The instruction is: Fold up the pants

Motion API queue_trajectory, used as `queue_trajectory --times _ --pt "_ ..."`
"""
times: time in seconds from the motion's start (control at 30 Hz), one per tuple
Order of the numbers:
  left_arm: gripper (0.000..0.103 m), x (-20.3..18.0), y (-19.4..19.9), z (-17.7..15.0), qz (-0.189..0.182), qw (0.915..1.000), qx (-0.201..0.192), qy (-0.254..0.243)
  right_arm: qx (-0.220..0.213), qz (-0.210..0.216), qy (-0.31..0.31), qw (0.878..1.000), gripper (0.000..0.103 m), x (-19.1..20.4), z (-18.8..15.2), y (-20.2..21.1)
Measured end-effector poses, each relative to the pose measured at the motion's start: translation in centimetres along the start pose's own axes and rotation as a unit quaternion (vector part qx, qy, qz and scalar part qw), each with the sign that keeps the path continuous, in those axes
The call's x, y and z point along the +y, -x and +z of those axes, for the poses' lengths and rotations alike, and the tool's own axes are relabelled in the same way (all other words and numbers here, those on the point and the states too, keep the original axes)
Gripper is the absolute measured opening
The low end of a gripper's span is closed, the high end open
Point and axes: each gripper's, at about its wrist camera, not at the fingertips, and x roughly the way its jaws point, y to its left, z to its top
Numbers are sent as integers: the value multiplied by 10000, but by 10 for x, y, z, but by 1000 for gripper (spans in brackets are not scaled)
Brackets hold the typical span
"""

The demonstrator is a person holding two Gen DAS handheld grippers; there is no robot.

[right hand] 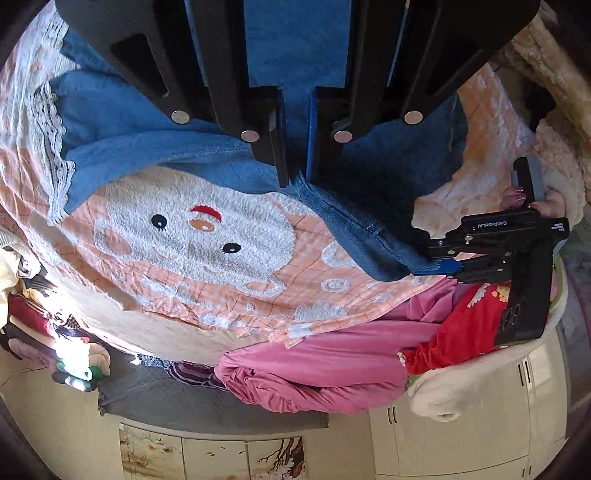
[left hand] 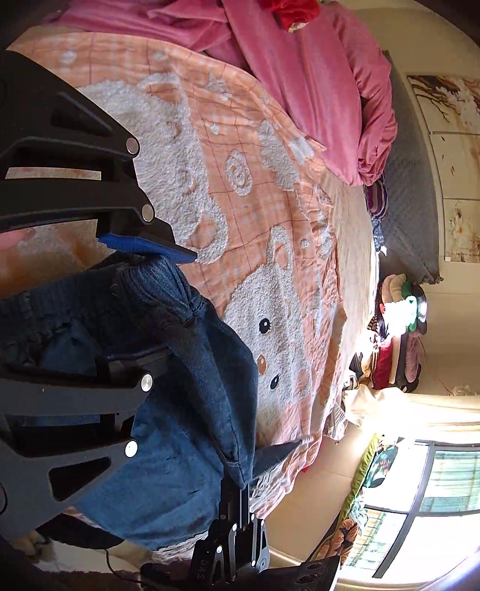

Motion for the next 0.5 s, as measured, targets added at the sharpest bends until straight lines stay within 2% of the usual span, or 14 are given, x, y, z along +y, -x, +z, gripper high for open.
queue_trajectory --times 0.23,0.5 --pt "31 -8 21 -30 -280 9990 255 -232 34 184 -23 9998 8 32 -40 24" --pt "32 -23 26 -64 -255 9942 759 -720 424 395 -58 9983 8 56 -80 22"
